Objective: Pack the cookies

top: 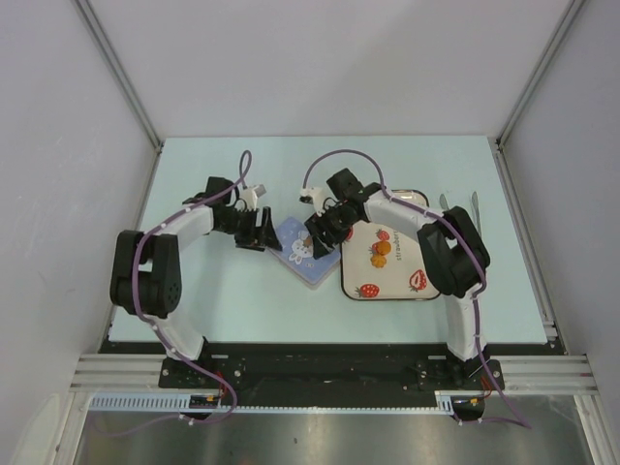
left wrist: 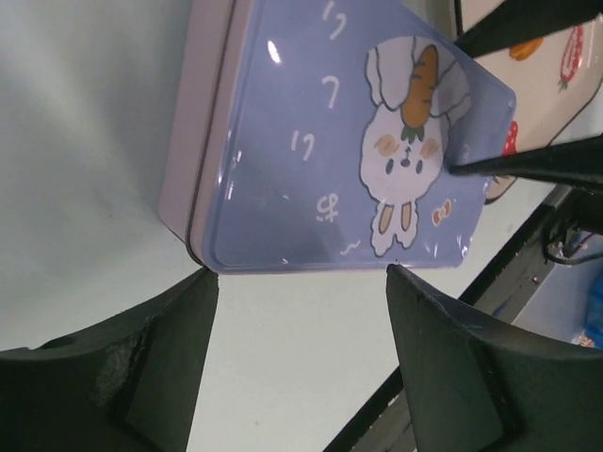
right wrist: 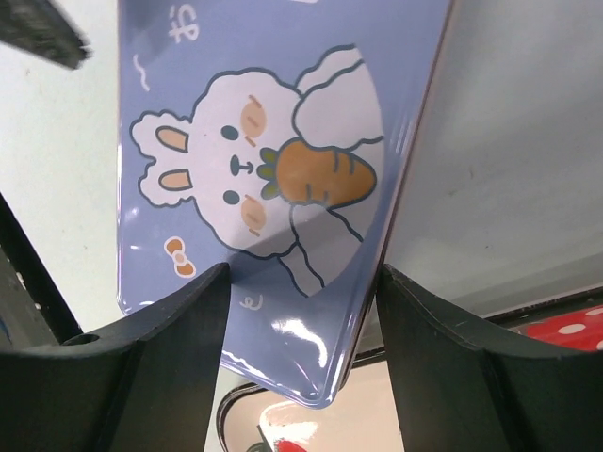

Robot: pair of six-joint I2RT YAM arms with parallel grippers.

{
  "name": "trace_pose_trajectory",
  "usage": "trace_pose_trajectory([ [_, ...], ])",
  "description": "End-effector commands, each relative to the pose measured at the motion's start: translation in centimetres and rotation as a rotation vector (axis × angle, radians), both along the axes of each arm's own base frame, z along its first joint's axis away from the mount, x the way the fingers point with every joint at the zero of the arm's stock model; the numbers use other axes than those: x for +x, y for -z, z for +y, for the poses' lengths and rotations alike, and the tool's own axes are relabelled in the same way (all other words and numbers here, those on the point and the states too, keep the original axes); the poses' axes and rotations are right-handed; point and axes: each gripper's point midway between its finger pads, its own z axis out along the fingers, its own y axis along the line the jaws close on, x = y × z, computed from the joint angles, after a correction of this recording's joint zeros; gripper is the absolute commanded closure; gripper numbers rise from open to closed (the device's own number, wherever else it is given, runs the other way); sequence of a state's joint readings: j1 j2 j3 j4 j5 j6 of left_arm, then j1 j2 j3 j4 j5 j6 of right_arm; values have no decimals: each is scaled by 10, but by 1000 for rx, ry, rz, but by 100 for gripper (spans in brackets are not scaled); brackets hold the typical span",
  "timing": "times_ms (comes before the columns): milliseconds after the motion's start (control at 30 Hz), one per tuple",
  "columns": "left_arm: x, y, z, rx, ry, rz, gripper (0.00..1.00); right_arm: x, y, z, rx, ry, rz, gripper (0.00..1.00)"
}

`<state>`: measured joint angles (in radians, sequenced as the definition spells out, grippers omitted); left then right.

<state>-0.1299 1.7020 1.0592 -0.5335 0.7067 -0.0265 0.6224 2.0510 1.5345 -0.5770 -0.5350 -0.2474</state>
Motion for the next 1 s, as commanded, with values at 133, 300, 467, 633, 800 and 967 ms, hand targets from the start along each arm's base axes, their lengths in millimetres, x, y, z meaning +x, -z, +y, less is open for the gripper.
trace_pose_trajectory([
  [133, 40, 5, -17, 22, -18, -80, 23, -28, 0, -10, -59, -77, 0, 34],
  [300, 55, 0, -19, 23, -40, -108, 23, -37, -5, -6, -60, -102, -20, 34],
  [467, 65, -2, -22, 20, -56, -113, 23, -44, -5, -1, -62, -122, -22, 34],
  [633, 77, -4, -28, 20, -64, -128, 24, -38, -5, 4, -62, -110, -51, 34],
  [800, 90, -3, -36, 26, -68, -132, 23, -36, -7, 11, -54, -114, -62, 34],
  [967, 96, -1, -43, 35, -71, -136, 24, -33, -6, 22, -48, -121, -66, 34],
])
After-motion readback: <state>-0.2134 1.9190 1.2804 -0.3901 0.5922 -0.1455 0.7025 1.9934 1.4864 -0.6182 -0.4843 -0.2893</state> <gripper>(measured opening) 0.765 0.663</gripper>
